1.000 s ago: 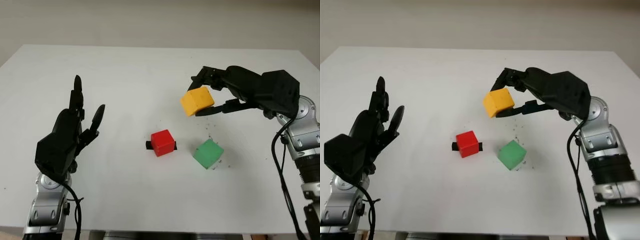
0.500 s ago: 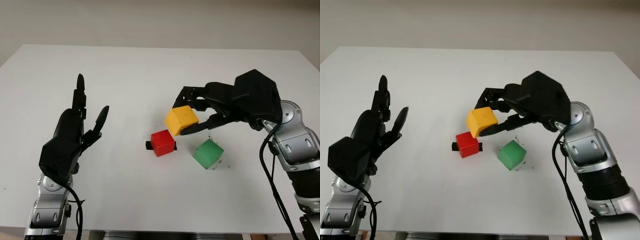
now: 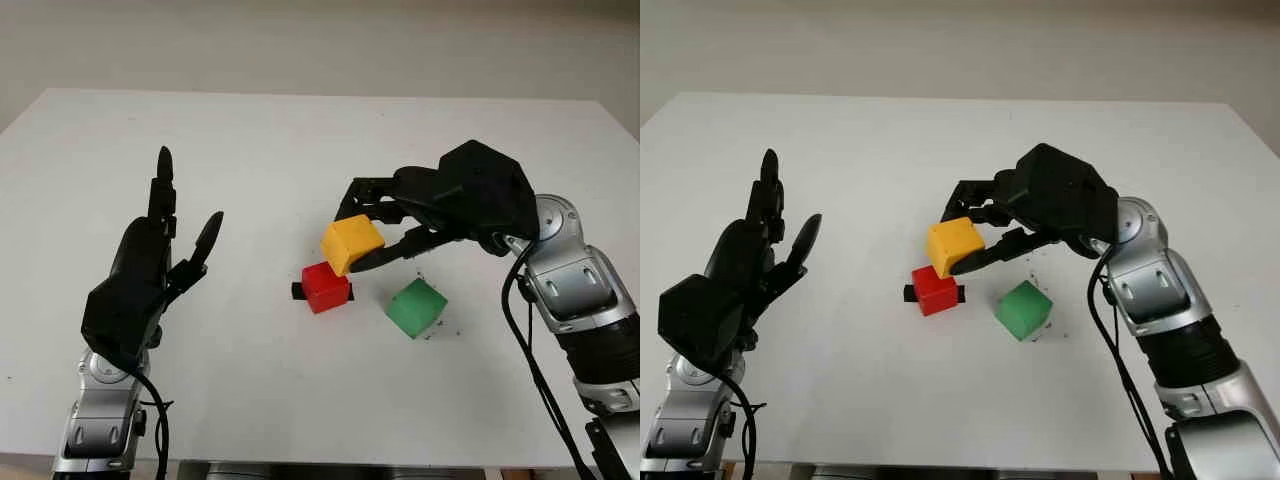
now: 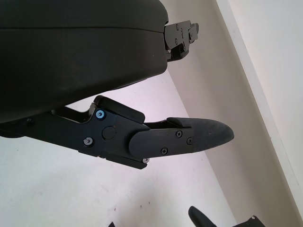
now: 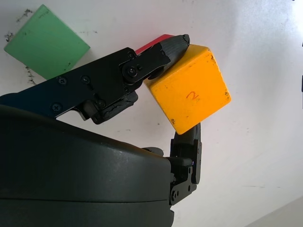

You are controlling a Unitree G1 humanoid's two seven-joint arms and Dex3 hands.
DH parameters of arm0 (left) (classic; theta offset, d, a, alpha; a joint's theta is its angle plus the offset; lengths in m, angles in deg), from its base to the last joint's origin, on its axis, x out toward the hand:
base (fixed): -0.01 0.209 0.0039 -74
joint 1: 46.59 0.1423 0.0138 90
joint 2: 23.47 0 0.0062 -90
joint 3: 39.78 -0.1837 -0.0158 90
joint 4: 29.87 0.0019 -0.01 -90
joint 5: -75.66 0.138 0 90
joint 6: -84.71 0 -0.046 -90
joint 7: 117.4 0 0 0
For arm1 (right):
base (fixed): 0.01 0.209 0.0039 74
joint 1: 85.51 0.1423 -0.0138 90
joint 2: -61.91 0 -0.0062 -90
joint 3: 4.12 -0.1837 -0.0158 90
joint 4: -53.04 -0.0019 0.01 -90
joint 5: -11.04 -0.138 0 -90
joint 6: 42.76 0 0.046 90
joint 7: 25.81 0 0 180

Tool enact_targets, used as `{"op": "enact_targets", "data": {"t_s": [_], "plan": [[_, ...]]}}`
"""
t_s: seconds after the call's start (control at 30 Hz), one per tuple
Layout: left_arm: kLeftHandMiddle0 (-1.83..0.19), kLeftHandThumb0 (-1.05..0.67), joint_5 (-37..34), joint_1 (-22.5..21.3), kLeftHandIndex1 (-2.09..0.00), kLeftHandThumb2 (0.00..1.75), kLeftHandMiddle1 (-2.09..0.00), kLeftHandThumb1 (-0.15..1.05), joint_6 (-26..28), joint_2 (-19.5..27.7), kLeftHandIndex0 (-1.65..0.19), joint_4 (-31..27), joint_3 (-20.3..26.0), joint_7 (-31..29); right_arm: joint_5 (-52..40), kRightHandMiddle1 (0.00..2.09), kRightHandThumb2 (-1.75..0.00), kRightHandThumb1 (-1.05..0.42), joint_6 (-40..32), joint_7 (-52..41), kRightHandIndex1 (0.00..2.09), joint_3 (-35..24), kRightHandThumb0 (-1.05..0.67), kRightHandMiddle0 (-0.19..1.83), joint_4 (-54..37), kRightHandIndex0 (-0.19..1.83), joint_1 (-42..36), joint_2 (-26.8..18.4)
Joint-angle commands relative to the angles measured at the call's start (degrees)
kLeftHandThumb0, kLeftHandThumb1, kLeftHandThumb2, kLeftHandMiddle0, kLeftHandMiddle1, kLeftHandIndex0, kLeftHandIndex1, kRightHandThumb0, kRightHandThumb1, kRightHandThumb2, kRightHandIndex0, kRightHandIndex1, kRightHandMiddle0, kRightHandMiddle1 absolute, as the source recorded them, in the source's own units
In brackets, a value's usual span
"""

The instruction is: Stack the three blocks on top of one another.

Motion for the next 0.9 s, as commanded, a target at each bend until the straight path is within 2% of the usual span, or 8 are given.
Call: {"op": "enact_targets", "data": {"t_s": [0.0,0.37,0.6,0.87], "plan": [[0.19,-0.70,0.3,0.3,0.00,0.47,-0.01,1.05,0.3,0.0,0.19,-1.3,-0.2,0.3,0.2,1.70,-0.05,-0.94,1.1,0.4,0.07,-0.2,-0.49,0.27,0.3,0.28,1.5,0.5],[0.19,-0.69,0.3,0.5,0.00,0.48,-0.02,1.05,2.4,-0.7,0.19,-3.1,-0.2,0.7,0.4,1.71,-0.06,-0.95,1.4,0.0,0.05,0.3,-0.45,0.23,0.4,0.25,0.9,1.8],[0.19,-0.75,-2.5,1.0,0.00,0.64,0.00,1.05,1.7,-1.6,0.19,-3.1,0.2,-0.1,1.0,1.71,-0.05,-0.94,1.8,0.1,0.06,0.9,-0.46,0.25,0.9,0.27,0.4,2.2],[0.19,-0.79,-2.0,1.3,0.00,0.67,-0.03,1.05,3.4,-2.0,0.19,-4.2,-0.3,0.7,1.3,1.72,-0.05,-0.93,4.1,0.9,0.07,1.2,-0.49,0.31,4.0,0.30,-0.1,3.5]]}}
